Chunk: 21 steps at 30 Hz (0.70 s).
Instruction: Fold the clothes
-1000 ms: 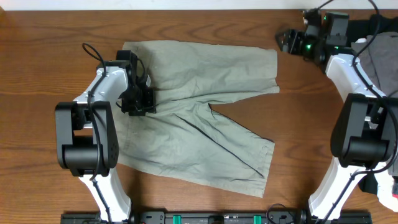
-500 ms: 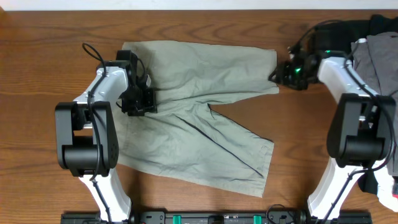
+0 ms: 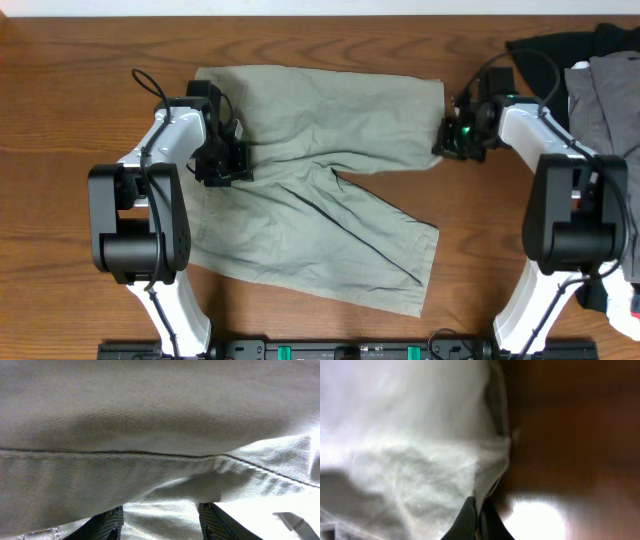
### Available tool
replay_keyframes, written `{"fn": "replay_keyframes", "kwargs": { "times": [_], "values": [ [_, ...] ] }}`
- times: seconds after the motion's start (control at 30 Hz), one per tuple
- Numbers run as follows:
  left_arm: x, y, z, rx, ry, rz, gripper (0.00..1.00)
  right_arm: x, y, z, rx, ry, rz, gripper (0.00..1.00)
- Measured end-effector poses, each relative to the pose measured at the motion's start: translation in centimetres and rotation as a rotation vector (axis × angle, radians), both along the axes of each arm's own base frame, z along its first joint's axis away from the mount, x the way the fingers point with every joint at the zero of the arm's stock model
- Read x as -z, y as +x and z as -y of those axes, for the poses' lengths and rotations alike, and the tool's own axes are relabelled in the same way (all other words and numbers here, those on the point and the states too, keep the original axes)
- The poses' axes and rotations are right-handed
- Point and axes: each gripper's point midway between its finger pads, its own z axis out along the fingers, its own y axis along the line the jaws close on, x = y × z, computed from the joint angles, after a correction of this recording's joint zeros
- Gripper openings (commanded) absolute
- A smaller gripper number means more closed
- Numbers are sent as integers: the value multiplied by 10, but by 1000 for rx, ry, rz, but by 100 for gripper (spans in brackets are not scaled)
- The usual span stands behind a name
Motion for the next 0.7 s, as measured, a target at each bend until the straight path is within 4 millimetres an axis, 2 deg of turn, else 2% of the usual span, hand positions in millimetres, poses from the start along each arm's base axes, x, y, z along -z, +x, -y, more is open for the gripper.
{"fn": "replay_keyframes", "kwargs": {
  "times": [0.13, 0.17, 0.2, 0.23, 0.27, 0.33, 0.4, 0.53, 0.63, 0.7],
  "values": [
    [0, 0, 0, 0, 0, 0, 52, -35, -18, 7, -41, -35, 9, 2],
    [0, 0, 0, 0, 0, 1, 52, -45, -21, 8, -50, -49, 20, 5],
    [0, 0, 0, 0, 0, 1, 52, -53, -23, 10, -52, -59, 29, 10],
    [0, 0, 0, 0, 0, 1, 52, -62, -26, 11, -65, -74, 43, 20],
    [0, 0, 0, 0, 0, 1, 52, -65, -27, 13, -63, -86, 44, 25],
    [0, 0, 0, 0, 0, 1, 52, -66, -29, 18, -67, -109, 43, 45],
    [0, 0, 0, 0, 0, 0, 52, -64, -30, 21, -75, -126, 38, 52],
    [-1, -3, 0, 0, 1, -13, 52, -63, -27, 25, -85, -147, 50, 52],
    [-2, -17, -3, 0, 18, -71, 53, -63, -30, 22, -102, -135, 45, 52],
    [-4, -24, -6, -1, 27, -105, 53, -64, -34, 19, -125, -117, 40, 48]
  ]
}}
